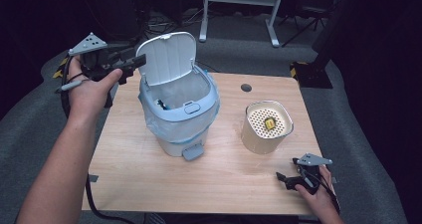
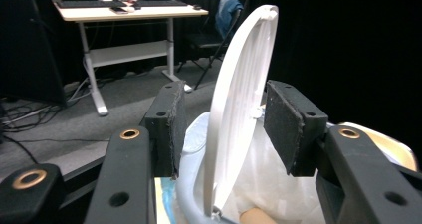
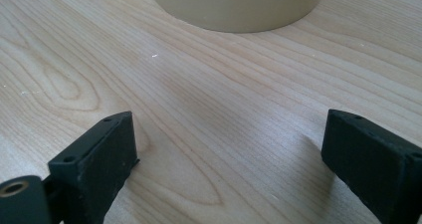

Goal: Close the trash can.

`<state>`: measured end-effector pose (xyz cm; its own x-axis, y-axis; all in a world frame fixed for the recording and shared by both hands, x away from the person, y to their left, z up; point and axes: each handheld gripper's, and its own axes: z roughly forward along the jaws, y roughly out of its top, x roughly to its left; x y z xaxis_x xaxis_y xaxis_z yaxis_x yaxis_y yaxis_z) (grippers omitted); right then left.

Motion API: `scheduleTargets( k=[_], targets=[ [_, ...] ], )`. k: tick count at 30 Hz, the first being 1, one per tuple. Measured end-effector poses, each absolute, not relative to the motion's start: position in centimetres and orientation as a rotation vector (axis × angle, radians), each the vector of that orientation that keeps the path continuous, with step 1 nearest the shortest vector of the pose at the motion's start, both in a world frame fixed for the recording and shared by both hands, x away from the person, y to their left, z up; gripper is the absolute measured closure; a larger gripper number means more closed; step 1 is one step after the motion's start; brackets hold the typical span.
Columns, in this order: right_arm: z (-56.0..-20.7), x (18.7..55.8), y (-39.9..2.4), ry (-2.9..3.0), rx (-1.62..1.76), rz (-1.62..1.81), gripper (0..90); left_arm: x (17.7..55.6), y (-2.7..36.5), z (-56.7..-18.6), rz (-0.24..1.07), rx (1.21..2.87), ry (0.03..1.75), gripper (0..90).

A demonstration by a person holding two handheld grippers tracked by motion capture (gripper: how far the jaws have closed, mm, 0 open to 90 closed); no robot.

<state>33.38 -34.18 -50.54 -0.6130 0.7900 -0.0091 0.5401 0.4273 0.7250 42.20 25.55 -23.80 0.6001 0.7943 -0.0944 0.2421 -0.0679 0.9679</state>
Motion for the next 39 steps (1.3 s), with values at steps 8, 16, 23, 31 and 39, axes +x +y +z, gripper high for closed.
scheduleTargets(
  k=[8, 16, 23, 31, 39],
  targets=[
    [-50.5, 33.4, -34.2, 2.337, 1.139, 0.997, 7.3, 41.5, 24.6, -23.2, 0.587, 1.642, 0.862, 53.7],
    [-50.5, 33.4, -34.2, 2.338, 1.139, 0.998, 7.3, 39.6, 23.5, -23.4, 0.537, 1.663, 0.84, 54.7],
    [-50.5, 33.4, -34.2, 2.337, 1.139, 0.997, 7.3, 37.9, 22.1, -24.2, 0.505, 1.719, 0.816, 54.1],
    [-50.5, 33.4, -34.2, 2.337, 1.139, 0.998, 7.3, 37.4, 19.4, -25.5, 0.428, 1.797, 0.779, 52.4],
    [-50.5, 33.4, -34.2, 2.337, 1.139, 0.998, 7.3, 37.7, 17.6, -26.3, 0.347, 1.841, 0.787, 61.2]
  ],
)
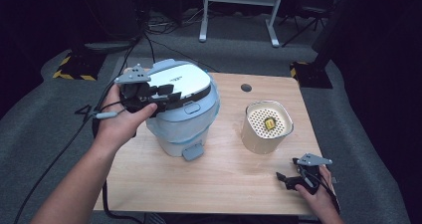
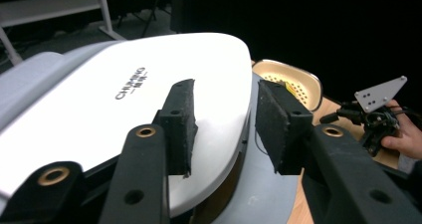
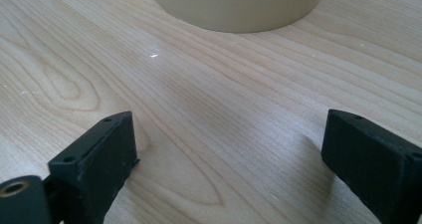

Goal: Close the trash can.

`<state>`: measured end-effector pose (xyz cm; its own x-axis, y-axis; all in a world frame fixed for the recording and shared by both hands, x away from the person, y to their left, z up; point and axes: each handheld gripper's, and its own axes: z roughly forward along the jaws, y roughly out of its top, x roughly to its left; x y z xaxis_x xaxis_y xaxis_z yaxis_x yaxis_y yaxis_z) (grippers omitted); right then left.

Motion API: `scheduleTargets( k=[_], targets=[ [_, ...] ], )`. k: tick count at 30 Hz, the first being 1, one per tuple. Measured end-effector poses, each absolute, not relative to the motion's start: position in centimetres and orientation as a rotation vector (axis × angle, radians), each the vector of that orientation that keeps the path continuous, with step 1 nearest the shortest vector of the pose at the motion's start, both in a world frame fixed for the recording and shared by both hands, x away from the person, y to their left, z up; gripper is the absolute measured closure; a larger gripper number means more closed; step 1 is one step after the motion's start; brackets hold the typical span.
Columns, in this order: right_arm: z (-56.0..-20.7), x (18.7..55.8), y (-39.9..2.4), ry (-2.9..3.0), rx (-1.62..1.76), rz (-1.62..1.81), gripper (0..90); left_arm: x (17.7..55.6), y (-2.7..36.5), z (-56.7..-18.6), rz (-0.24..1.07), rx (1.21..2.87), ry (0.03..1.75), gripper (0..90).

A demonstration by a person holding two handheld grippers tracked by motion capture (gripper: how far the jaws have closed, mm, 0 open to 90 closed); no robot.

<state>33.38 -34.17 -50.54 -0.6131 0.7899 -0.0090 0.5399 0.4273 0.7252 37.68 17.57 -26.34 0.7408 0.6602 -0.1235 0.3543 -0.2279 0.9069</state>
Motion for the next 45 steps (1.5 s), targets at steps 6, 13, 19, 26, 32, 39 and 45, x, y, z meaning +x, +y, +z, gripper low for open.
scheduleTargets(
  k=[6, 13, 19, 26, 32, 39, 45],
  targets=[
    [-50.5, 33.4, -34.2, 2.337, 1.139, 0.998, 7.3, 38.4, 16.8, -26.6, 0.36, 1.854, 0.816, 74.1],
    [-50.5, 33.4, -34.2, 2.337, 1.139, 0.998, 7.3, 39.1, 15.9, -27.3, 0.388, 1.904, 0.812, 89.6],
    [-50.5, 33.4, -34.2, 2.337, 1.139, 0.998, 7.3, 39.1, 15.2, -27.4, 0.383, 1.938, 0.78, 89.6],
    [-50.5, 33.4, -34.2, 2.338, 1.139, 0.998, 7.3, 39.2, 14.7, -27.4, 0.406, 1.957, 0.767, 90.0],
    [-50.5, 33.4, -34.2, 2.337, 1.139, 0.998, 7.3, 39.2, 14.2, -27.0, 0.438, 2.016, 0.758, 90.0],
    [-50.5, 33.4, -34.2, 2.337, 1.139, 0.998, 7.3, 39.4, 14.3, -27.5, 0.45, 2.017, 0.722, 90.0],
    [-50.5, 33.4, -34.2, 2.338, 1.138, 0.998, 7.2, 38.9, 14.7, -27.7, 0.471, 1.91, 0.705, 51.4]
  ],
)
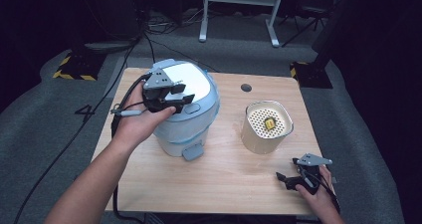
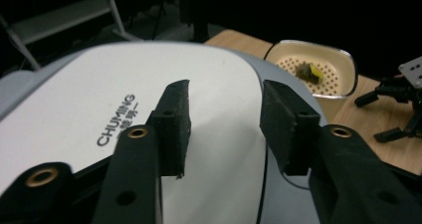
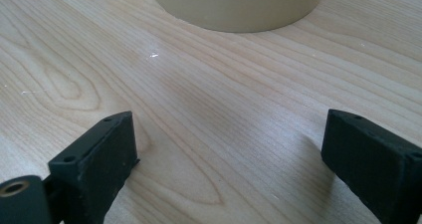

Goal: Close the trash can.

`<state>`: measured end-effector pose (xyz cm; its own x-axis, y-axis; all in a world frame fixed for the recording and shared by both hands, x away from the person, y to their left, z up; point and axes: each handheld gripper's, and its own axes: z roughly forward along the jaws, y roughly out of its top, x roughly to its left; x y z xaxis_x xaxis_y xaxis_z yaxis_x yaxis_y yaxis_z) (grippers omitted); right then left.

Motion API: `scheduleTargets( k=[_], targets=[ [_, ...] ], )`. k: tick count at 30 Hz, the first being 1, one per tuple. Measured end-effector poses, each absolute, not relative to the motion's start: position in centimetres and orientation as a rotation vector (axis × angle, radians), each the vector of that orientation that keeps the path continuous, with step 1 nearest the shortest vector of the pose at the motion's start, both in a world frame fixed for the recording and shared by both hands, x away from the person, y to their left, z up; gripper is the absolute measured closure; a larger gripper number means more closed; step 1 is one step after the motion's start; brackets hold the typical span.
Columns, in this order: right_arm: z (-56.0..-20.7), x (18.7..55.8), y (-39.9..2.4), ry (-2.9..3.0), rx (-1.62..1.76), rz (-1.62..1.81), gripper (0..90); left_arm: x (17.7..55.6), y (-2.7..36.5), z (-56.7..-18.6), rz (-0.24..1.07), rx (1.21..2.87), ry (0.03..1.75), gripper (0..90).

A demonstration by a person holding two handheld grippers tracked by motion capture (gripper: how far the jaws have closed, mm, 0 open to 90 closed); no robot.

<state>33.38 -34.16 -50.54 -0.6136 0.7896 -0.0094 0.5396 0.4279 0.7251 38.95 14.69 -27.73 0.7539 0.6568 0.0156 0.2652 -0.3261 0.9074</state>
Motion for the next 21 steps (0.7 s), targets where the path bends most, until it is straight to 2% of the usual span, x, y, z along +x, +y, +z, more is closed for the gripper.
scheduleTargets(
  k=[2, 7, 21],
  targets=[
    [-50.5, 33.4, -34.1, 2.34, 1.138, 0.994, 6.8, 38.5, 14.9, -27.6, 0.448, 1.884, 0.693, 45.6],
    [-50.5, 33.5, -34.0, 2.343, 1.136, 0.993, 6.4, 36.6, 15.2, -27.2, 0.444, 1.856, 0.643, 38.7],
    [-50.6, 34.0, -33.5, 2.35, 1.133, 0.99, 4.8, 32.5, 15.4, -29.4, 0.405, 1.87, 0.579, 37.6]
  ],
)
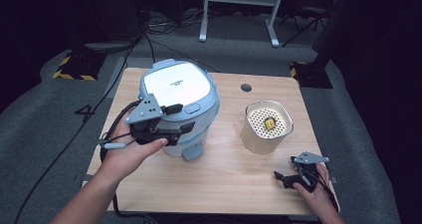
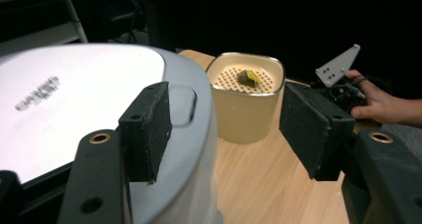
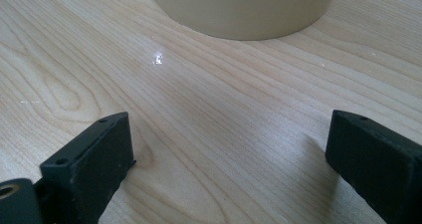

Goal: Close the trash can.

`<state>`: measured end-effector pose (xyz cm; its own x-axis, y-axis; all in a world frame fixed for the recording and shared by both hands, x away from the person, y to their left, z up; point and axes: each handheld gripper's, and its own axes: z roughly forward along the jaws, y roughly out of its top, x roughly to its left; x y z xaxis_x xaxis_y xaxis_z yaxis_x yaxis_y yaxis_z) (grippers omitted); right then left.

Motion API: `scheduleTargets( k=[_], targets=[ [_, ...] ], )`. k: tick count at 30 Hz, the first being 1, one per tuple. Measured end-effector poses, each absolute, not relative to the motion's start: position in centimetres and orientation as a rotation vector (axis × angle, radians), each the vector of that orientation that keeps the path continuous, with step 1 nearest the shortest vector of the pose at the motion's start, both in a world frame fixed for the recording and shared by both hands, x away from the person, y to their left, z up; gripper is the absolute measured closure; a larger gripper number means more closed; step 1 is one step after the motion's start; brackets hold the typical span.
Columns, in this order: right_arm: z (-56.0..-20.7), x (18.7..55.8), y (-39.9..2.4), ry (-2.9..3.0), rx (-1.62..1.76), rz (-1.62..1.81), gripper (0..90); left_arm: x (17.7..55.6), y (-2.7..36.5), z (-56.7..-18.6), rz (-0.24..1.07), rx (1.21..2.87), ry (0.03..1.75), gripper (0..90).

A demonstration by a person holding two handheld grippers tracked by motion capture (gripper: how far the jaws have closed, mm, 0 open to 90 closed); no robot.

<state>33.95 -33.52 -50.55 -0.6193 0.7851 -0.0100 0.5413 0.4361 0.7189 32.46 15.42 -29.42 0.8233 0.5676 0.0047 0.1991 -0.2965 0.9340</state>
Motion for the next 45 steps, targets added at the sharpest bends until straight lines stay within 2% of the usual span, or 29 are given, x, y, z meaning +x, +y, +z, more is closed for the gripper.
scheduleTargets(
  k=[7, 13, 22, 30, 45],
  targets=[
    [-50.6, 34.0, -33.5, 2.35, 1.133, 0.99, 4.8, 31.4, 16.1, -31.2, 0.38, 1.823, 0.557, 38.0],
    [-50.6, 34.0, -33.5, 2.35, 1.134, 0.99, 4.8, 29.9, 16.5, -33.3, 0.362, 1.889, 0.566, 37.8],
    [-50.6, 34.0, -33.5, 2.35, 1.134, 0.99, 4.8, 30.0, 16.9, -37.4, 0.311, 1.943, 0.601, 36.9],
    [-50.6, 34.0, -33.5, 2.35, 1.133, 0.99, 4.8, 31.0, 17.5, -42.5, 0.304, 1.993, 0.693, 36.5],
    [-50.6, 34.0, -33.5, 2.35, 1.133, 0.99, 4.8, 32.1, 18.8, -47.7, 0.247, 2.043, 0.883, 34.7]
  ],
)
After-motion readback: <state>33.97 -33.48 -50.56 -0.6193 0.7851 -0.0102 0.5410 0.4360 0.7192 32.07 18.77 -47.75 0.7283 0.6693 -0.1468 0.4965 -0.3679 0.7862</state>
